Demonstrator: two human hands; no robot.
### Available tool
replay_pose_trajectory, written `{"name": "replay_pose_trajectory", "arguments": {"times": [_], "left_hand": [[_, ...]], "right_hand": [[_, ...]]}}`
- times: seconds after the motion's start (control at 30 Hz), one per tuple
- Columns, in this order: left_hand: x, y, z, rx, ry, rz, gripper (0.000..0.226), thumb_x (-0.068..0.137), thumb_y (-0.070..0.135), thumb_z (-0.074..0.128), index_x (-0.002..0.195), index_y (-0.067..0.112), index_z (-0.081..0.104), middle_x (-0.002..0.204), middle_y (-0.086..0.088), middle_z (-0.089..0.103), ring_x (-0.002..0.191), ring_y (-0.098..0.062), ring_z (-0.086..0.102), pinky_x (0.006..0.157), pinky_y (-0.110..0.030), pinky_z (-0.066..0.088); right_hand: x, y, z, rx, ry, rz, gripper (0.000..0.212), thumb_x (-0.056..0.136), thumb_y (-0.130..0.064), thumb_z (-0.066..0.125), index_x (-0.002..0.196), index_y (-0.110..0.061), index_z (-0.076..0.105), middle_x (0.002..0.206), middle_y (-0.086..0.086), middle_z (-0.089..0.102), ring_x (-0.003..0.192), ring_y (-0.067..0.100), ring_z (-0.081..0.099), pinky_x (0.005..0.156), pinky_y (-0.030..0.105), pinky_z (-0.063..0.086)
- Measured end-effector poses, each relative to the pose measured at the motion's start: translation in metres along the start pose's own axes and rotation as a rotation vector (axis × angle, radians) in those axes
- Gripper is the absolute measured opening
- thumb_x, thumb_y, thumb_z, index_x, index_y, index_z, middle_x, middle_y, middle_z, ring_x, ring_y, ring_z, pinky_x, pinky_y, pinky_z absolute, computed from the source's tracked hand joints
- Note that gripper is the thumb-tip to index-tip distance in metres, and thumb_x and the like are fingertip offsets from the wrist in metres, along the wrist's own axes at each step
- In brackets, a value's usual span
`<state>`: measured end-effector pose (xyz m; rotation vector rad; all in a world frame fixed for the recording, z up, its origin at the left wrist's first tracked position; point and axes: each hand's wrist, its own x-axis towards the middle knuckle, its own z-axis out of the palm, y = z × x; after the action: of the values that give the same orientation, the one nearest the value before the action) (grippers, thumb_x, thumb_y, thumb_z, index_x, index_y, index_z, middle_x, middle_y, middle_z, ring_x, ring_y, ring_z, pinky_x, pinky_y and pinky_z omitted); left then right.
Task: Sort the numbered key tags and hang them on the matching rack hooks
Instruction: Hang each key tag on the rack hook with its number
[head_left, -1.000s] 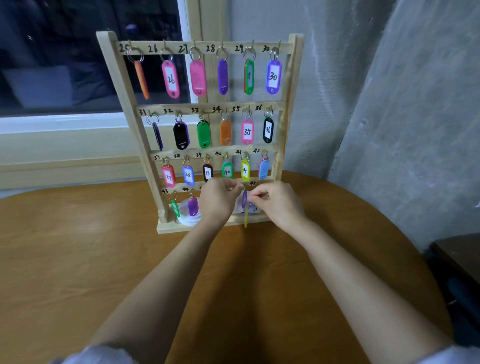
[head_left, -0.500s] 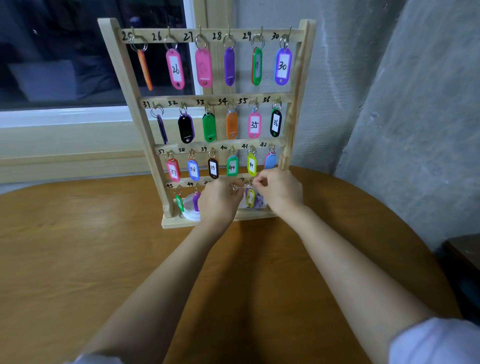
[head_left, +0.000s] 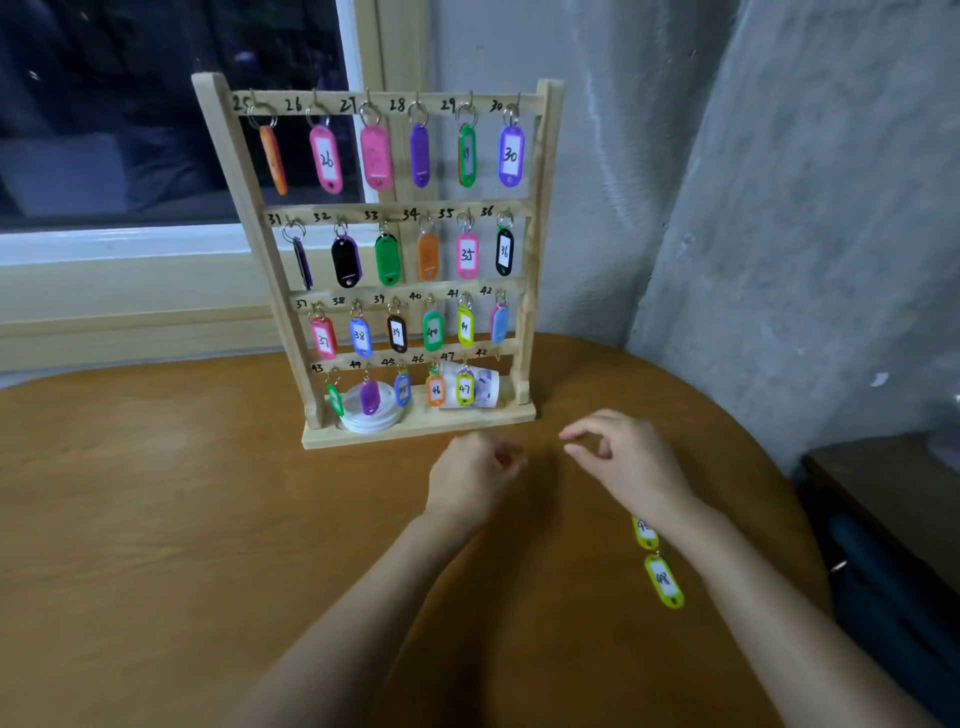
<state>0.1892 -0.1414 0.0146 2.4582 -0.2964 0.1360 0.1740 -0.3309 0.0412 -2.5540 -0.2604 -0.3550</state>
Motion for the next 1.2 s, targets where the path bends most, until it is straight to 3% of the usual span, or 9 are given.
{"name": "replay_pose_trajectory", "arguments": {"times": [0.2, 0.47, 0.8, 1.0, 1.2], "left_hand": [[-0.011, 0.027, 0.032, 0.022, -0.194, 0.087, 0.019, 0.086, 0.029, 0.066, 0.105, 0.026, 0.069, 0.103, 0.004, 0.069, 0.094, -0.015, 0.062, 0.083, -0.031, 0.052], [-0.008, 0.058, 0.062, -0.004, -0.291, 0.193, 0.027, 0.085, 0.022, 0.066, 0.112, 0.022, 0.065, 0.108, 0.002, 0.068, 0.100, -0.016, 0.060, 0.085, -0.028, 0.047], [0.008, 0.079, 0.081, 0.024, -0.312, 0.262, 0.033, 0.086, 0.027, 0.066, 0.118, 0.021, 0.061, 0.109, 0.002, 0.063, 0.100, -0.017, 0.058, 0.083, -0.031, 0.049], [0.011, 0.083, 0.088, 0.059, -0.275, 0.252, 0.015, 0.085, 0.025, 0.063, 0.099, 0.024, 0.068, 0.102, 0.004, 0.065, 0.094, -0.015, 0.059, 0.071, -0.025, 0.044], [0.013, 0.076, 0.086, 0.024, -0.257, 0.214, 0.010, 0.085, 0.024, 0.064, 0.092, 0.022, 0.071, 0.095, 0.004, 0.069, 0.091, -0.014, 0.061, 0.075, -0.028, 0.049]], "right_hand": [[-0.050, 0.045, -0.029, -0.021, -0.006, 0.185, 0.010, 0.081, -0.022, 0.073, 0.087, -0.029, 0.074, 0.062, -0.023, 0.051, 0.057, 0.004, 0.045, 0.053, 0.018, 0.033], [-0.084, 0.064, -0.033, 0.000, -0.111, 0.281, 0.009, 0.078, -0.030, 0.074, 0.086, -0.035, 0.071, 0.080, -0.021, 0.064, 0.071, -0.012, 0.050, 0.056, 0.016, 0.037], [-0.098, 0.069, -0.027, 0.042, -0.184, 0.321, 0.014, 0.077, -0.035, 0.075, 0.089, -0.037, 0.069, 0.084, -0.019, 0.064, 0.073, -0.017, 0.050, 0.056, 0.016, 0.036], [-0.096, 0.067, -0.025, 0.017, -0.190, 0.304, 0.011, 0.079, -0.033, 0.074, 0.090, -0.034, 0.071, 0.086, -0.019, 0.062, 0.072, -0.016, 0.049, 0.053, 0.014, 0.032], [-0.095, 0.065, -0.024, -0.004, -0.170, 0.283, 0.003, 0.082, -0.031, 0.071, 0.081, -0.034, 0.071, 0.077, -0.020, 0.057, 0.076, -0.012, 0.050, 0.051, 0.015, 0.033]]}}
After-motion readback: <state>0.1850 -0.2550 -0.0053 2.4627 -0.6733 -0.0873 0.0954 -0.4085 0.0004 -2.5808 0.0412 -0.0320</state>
